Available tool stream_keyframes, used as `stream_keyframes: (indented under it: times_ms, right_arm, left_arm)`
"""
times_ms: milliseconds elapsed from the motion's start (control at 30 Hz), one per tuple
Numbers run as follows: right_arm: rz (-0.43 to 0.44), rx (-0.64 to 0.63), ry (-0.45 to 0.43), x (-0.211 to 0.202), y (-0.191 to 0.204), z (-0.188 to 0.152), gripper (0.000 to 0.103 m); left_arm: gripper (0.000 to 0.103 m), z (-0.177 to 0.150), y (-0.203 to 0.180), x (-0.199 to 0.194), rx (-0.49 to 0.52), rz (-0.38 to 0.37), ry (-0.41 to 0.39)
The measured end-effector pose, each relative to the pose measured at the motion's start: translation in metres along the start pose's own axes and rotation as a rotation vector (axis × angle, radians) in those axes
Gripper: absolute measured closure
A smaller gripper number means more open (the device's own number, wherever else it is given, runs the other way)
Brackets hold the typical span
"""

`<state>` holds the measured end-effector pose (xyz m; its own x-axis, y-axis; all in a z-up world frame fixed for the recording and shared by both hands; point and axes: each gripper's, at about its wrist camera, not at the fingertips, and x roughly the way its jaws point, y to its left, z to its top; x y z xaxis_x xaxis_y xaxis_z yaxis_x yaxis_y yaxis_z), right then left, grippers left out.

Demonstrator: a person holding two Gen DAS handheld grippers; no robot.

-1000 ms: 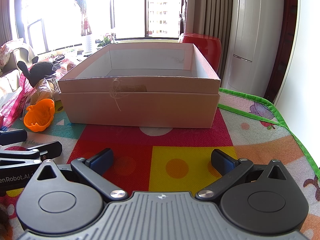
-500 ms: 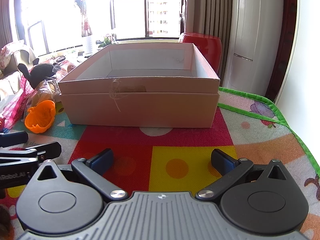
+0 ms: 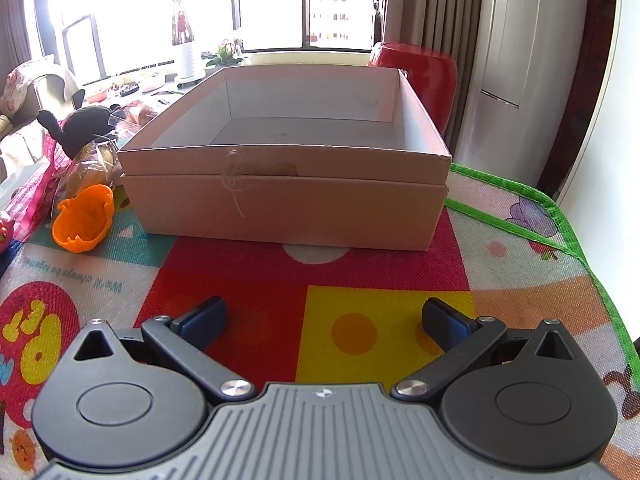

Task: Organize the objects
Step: 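Grasp the pig figurine with the left tool while the right tool grasps the orange cup, then lower the pig figurine into the pink box while the right tool drops the orange cup in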

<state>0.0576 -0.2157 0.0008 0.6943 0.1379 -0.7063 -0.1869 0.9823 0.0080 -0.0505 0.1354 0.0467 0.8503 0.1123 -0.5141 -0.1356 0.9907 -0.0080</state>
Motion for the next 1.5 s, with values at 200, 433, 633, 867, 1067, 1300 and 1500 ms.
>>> stream_keyframes:
  times_ms: [200, 433, 633, 867, 1067, 1300, 1500]
  right_arm:
    - [-0.013, 0.003, 0.022, 0.002, 0.003, 0.005, 0.0]
    - [0.091, -0.048, -0.047, -0.015, 0.04, 0.003, 0.0]
    - [0.156, -0.22, -0.137, -0.013, 0.139, 0.01, 0.015]
    - [0.108, -0.215, -0.084, 0.02, 0.184, 0.028, 0.06]
    - [0.159, -0.224, -0.105, -0.022, 0.159, 0.014, 0.074]
    - [0.165, -0.209, -0.142, -0.084, 0.105, -0.015, 0.074]
    - [0.127, -0.147, -0.177, -0.107, 0.061, -0.03, 0.074]
  left_arm:
    - [0.018, -0.002, 0.017, 0.04, -0.058, -0.03, 0.073]
    - [0.032, -0.006, 0.029, 0.041, -0.091, -0.11, 0.059]
    - [0.033, -0.013, 0.045, 0.012, -0.13, -0.128, 0.009]
    - [0.034, -0.019, 0.066, -0.003, -0.201, -0.172, 0.055]
    - [0.034, -0.028, 0.048, -0.012, -0.199, -0.227, 0.113]
    - [0.034, -0.006, -0.023, -0.019, -0.097, -0.378, 0.108]
    - [0.033, 0.07, -0.119, -0.005, 0.032, -0.478, -0.053]
